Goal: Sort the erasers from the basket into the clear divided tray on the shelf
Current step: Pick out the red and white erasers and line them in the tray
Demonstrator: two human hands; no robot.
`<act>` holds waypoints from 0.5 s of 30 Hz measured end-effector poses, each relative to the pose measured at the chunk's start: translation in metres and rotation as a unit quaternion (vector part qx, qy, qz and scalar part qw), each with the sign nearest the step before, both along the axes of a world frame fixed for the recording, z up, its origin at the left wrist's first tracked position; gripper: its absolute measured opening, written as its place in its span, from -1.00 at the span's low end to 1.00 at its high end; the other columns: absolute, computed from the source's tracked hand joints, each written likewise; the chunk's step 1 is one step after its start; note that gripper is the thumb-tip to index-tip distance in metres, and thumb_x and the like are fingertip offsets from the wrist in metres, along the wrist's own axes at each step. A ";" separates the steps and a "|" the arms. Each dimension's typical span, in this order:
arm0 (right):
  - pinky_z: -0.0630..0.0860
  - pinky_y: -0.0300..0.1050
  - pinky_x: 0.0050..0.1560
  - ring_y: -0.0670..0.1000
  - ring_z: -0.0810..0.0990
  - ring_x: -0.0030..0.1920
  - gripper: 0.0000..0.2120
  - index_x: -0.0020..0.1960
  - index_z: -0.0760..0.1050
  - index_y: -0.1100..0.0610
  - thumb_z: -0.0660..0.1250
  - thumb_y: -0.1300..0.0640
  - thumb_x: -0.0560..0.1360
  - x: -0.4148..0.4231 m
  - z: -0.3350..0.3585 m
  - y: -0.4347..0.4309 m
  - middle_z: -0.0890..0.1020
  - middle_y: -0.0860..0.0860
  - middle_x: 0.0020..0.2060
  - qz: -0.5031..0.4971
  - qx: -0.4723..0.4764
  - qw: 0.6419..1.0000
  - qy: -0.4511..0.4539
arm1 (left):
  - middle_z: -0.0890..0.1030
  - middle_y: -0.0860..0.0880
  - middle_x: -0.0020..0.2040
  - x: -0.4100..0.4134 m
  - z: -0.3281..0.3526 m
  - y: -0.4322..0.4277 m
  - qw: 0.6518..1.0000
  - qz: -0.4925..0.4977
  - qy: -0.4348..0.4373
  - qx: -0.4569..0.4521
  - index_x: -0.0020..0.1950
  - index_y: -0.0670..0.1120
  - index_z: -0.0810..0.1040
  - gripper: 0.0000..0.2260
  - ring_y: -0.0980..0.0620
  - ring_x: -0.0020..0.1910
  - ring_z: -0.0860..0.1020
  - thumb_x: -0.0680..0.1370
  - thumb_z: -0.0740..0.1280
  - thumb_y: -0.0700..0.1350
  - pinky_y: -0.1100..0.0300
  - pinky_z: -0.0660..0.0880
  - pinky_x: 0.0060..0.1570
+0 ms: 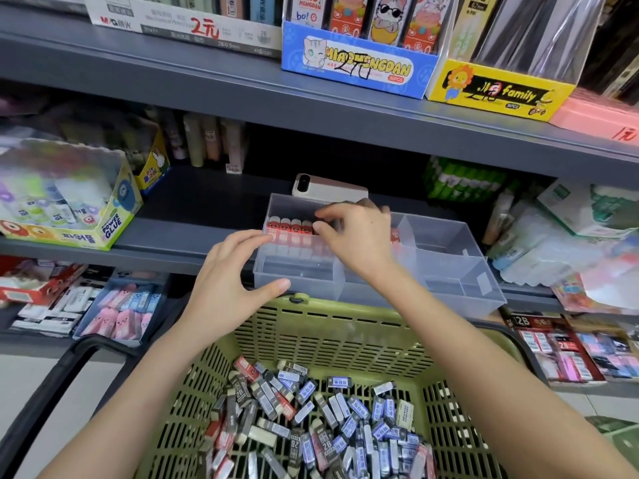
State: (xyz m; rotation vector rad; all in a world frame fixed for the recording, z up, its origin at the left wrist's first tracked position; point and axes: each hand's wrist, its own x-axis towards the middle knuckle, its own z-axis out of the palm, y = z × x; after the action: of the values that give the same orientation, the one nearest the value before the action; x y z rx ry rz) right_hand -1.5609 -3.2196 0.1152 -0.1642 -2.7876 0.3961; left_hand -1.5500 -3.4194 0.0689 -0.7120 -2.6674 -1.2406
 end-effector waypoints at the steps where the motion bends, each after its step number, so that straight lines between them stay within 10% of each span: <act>1: 0.23 -0.05 0.04 0.08 0.51 0.07 -0.82 0.03 0.62 -0.04 0.33 -0.03 0.48 0.016 0.001 -0.001 0.68 -0.09 -0.05 0.014 -0.009 0.997 0.069 | 0.30 0.24 0.30 0.001 0.000 0.000 1.000 0.001 -0.001 -0.001 0.39 0.06 0.39 -0.43 0.09 0.35 0.28 0.41 0.43 0.10 0.16 0.20 0.29; 7: 0.44 -0.05 -0.06 0.05 0.57 -0.13 -0.91 -0.12 0.62 0.20 0.36 0.20 0.47 0.124 -0.032 0.015 0.65 0.02 -0.19 0.173 -0.099 0.965 0.168 | 0.54 -0.08 0.07 0.026 0.003 0.004 0.985 0.087 0.146 0.042 0.10 -0.16 0.59 -0.76 -0.03 0.11 0.42 0.46 0.38 -0.11 0.28 0.22 0.14; 11: 0.40 -0.20 -0.13 -0.10 0.54 -0.21 -0.87 -0.07 0.65 0.14 0.37 0.11 0.50 0.171 -0.086 0.027 0.68 -0.02 -0.17 0.124 -0.172 0.971 -0.112 | 0.52 0.05 -0.20 0.053 -0.021 0.011 0.987 0.016 0.158 0.035 -0.10 -0.15 0.60 -0.92 0.11 -0.16 0.42 0.45 0.33 -0.20 0.27 0.29 -0.08; 15: 0.43 -0.29 -0.20 -0.16 0.56 -0.20 -0.79 -0.01 0.64 0.10 0.35 -0.01 0.50 0.193 -0.141 0.022 0.68 -0.03 -0.08 0.073 -0.205 0.926 -0.307 | 0.59 0.01 -0.03 0.074 -0.081 0.010 0.963 -0.161 -0.033 -0.214 0.07 -0.05 0.62 -0.85 0.01 0.03 0.51 0.52 0.35 -0.12 0.14 0.41 0.08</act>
State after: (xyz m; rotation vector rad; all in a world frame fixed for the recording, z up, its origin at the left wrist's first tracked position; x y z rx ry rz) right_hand -1.3681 -3.1971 -0.0262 -0.2037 -3.2926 1.1413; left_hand -1.4761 -3.4095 -0.0120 -1.2227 -2.9968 -0.7425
